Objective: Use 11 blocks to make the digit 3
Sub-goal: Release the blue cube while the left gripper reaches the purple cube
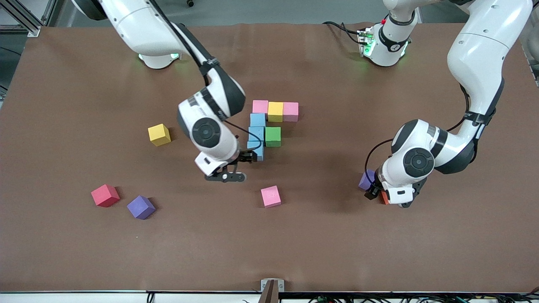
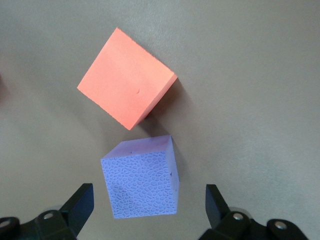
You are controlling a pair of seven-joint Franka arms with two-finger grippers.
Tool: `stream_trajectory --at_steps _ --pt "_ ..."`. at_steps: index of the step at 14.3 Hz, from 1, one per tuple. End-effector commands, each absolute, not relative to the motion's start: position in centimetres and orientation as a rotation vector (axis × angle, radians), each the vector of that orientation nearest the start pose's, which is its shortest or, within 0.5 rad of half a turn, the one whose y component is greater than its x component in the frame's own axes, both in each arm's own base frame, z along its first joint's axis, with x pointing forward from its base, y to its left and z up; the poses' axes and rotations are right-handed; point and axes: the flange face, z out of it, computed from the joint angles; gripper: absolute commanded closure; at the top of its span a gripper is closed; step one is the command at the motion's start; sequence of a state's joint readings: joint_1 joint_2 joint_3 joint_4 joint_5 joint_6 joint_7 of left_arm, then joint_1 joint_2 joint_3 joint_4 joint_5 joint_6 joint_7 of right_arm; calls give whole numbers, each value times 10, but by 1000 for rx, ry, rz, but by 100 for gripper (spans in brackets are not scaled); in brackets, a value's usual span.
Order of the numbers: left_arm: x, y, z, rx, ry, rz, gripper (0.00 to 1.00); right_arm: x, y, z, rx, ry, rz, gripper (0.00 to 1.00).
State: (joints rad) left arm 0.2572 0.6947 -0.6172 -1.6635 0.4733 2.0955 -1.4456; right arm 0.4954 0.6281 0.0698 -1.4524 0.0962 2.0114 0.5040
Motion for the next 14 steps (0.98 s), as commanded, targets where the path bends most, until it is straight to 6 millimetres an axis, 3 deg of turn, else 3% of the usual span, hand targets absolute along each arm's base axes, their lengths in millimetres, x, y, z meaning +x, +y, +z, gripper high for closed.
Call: stream_trajectory --at_steps 1,5,6,8,11,12,14 --pt "644 -162 247 -2724 -1348 81 2 617 336 335 -3051 -223 167 0" --pt "646 -153 231 -2699 -1425 106 3 654 256 339 -3027 -591 114 0" --pt "647 -150 228 -2698 -1430 111 3 665 228 337 -3000 -718 98 0" --pt "646 -147 220 -2693 -1437 130 3 679 186 331 -2953 -882 90 0" --pt "647 -148 211 -2707 -1450 140 3 695 139 312 -2900 -1035 67 0" --pt "648 -148 206 -2715 -1457 141 7 700 126 307 -2881 -1095 43 0" --pt "648 -150 207 -2719 -1471 151 31 708 104 293 -2846 -1206 -1 0"
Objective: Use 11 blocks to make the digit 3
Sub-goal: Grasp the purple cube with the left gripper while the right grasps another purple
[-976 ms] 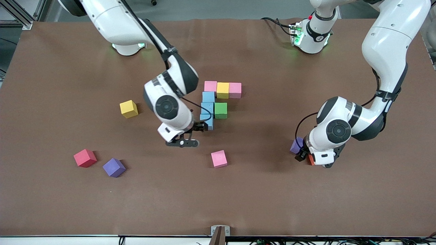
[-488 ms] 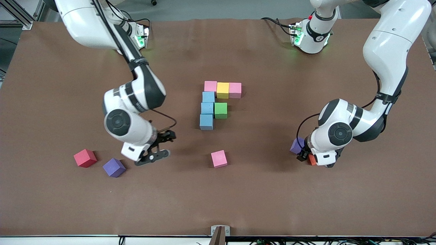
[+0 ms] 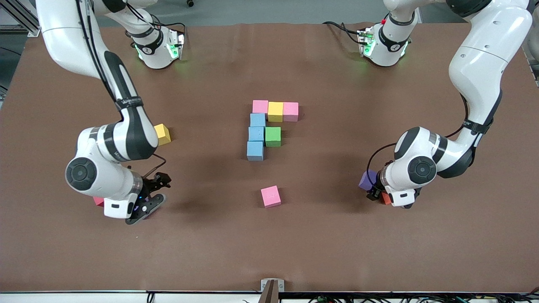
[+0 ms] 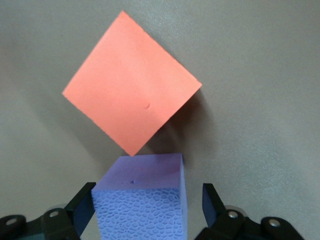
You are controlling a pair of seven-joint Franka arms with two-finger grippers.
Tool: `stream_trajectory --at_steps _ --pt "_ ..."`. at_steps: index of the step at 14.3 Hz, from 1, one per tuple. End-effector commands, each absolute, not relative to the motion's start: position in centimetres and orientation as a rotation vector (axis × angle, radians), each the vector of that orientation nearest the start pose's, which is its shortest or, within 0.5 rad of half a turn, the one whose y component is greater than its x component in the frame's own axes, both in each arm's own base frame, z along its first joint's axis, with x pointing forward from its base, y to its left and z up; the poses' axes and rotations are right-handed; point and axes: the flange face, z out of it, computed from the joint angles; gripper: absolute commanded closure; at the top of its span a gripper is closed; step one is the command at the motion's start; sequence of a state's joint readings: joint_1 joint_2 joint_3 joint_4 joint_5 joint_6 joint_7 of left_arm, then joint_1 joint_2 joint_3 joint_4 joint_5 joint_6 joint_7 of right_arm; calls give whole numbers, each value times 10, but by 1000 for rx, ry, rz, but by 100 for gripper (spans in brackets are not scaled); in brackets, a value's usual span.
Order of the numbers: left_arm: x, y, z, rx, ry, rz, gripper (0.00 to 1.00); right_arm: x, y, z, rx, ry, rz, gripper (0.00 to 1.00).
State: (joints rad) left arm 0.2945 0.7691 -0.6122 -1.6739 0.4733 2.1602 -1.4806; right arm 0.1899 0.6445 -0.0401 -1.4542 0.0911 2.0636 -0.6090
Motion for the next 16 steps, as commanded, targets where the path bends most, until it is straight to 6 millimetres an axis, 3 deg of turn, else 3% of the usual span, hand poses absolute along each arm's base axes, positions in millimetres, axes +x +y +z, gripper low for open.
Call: stream_trajectory --at_steps 1,3,5,8,9,10,13,16 --pt "647 -156 210 -2718 -1474 153 46 711 93 284 -2827 -1259 -12 0" --pt "641 -188 222 -2670 -1606 176 69 715 78 272 -2821 -1280 -25 0" --pt "631 -227 232 -2577 -1782 214 81 718 62 257 -2825 -1296 -38 0" --pt "601 -306 243 -2513 -1884 217 86 722 46 241 -2829 -1309 -65 0" --pt "597 -322 247 -2483 -1938 210 85 722 42 231 -2831 -1300 -51 0" --pt "588 -343 249 -2479 -1968 209 76 721 37 223 -2833 -1288 -41 0" --pt "558 -384 244 -2416 -2021 216 82 721 28 210 -2841 -1267 -39 0" --pt "537 -394 235 -2216 -2187 219 81 719 30 202 -2834 -1252 -29 4"
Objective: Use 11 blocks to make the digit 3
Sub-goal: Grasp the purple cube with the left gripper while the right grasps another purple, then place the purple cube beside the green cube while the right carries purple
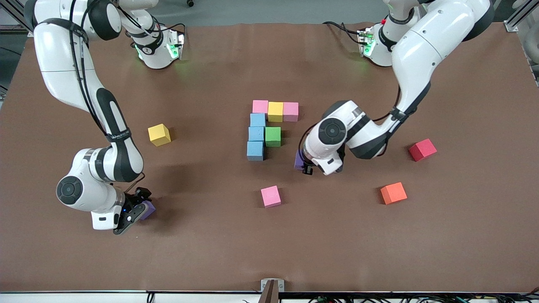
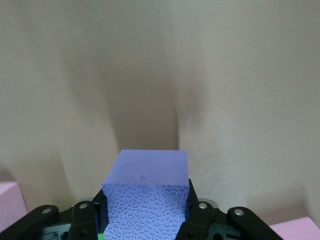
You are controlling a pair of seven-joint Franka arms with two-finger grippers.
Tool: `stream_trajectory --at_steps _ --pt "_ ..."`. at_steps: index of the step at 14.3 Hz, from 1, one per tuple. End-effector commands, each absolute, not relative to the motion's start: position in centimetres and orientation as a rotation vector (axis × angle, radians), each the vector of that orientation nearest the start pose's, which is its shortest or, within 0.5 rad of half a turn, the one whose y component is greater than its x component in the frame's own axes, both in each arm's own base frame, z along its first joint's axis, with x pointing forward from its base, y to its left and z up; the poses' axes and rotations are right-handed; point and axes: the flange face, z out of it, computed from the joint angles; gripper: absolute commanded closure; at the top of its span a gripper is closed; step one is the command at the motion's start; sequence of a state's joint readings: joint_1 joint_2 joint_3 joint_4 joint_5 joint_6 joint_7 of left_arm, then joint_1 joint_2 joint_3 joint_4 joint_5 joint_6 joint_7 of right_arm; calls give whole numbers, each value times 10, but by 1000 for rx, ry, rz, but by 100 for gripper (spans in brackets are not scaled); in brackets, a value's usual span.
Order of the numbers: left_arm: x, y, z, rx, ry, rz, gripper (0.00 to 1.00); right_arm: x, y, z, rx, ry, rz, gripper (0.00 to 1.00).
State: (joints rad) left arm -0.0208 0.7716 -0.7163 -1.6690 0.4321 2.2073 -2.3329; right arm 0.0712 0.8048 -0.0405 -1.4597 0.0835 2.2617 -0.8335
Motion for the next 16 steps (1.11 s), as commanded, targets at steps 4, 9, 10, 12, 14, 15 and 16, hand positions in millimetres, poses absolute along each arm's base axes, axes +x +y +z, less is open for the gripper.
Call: stream_trajectory --at_steps 4,9,10,12,14,15,16 --pt "500 -403 234 -2078 -2335 212 80 719 37 205 -2826 -1268 -27 77" --pt "467 -409 232 -2103 -2334 184 80 718 79 238 -2818 -1235 42 85" --pt "462 -414 231 -2131 -2311 166 80 716 93 253 -2828 -1190 68 85" --pt "455 -418 225 -2169 -2275 134 80 707 125 265 -2862 -1077 140 85" --pt "454 -420 223 -2168 -2273 129 79 697 160 278 -2907 -959 172 85" --pt "451 -423 221 -2175 -2262 130 79 692 180 278 -2926 -910 184 85" --pt "449 -424 219 -2175 -2259 133 79 685 206 278 -2953 -845 191 85"
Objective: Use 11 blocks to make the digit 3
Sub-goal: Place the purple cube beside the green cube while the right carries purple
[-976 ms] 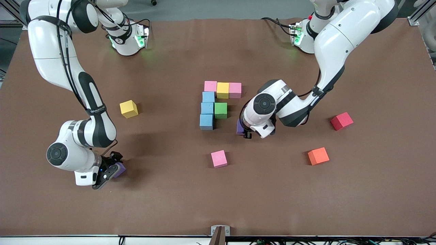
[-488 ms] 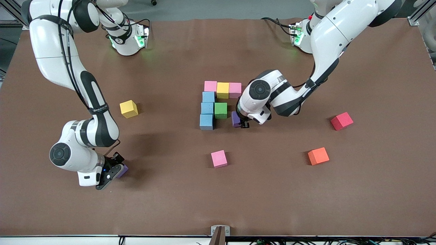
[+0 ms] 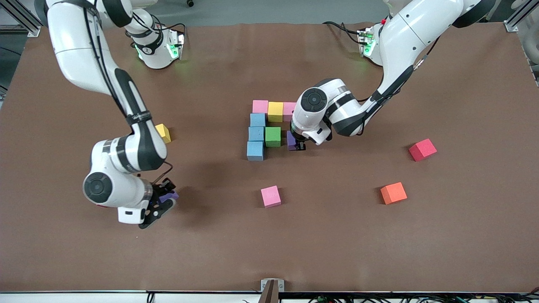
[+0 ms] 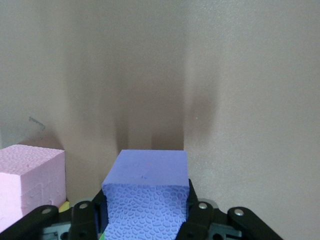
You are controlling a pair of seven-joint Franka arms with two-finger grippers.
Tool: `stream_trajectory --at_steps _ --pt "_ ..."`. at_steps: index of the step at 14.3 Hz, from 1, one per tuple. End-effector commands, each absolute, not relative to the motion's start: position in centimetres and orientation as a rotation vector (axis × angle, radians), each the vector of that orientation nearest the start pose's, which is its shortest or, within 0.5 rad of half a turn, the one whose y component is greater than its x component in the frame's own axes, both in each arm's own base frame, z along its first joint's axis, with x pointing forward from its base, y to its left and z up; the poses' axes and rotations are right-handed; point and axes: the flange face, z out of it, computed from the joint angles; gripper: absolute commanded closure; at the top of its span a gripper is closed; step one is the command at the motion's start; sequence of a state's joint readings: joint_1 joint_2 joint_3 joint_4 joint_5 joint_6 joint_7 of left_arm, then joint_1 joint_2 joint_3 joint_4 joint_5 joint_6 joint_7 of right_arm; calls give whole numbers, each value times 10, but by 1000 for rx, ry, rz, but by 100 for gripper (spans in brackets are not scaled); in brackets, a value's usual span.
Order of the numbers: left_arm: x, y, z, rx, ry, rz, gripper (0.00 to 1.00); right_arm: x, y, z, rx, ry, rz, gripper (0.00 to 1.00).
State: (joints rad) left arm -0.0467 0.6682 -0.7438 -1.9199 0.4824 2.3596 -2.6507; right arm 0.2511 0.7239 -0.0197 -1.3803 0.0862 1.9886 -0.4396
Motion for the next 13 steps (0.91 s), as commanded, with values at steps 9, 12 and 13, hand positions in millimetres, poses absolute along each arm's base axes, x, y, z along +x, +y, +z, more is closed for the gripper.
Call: stream_trajectory --at_steps 9,12,13 --pt "441 -434 209 2186 2231 -132 80 615 365 256 -3038 -384 134 84" --pt "442 -434 209 2185 2220 -135 80 602 388 248 -3038 -288 87 84" --pt "441 -434 208 2194 2212 -125 80 598 395 248 -3039 -254 80 84"
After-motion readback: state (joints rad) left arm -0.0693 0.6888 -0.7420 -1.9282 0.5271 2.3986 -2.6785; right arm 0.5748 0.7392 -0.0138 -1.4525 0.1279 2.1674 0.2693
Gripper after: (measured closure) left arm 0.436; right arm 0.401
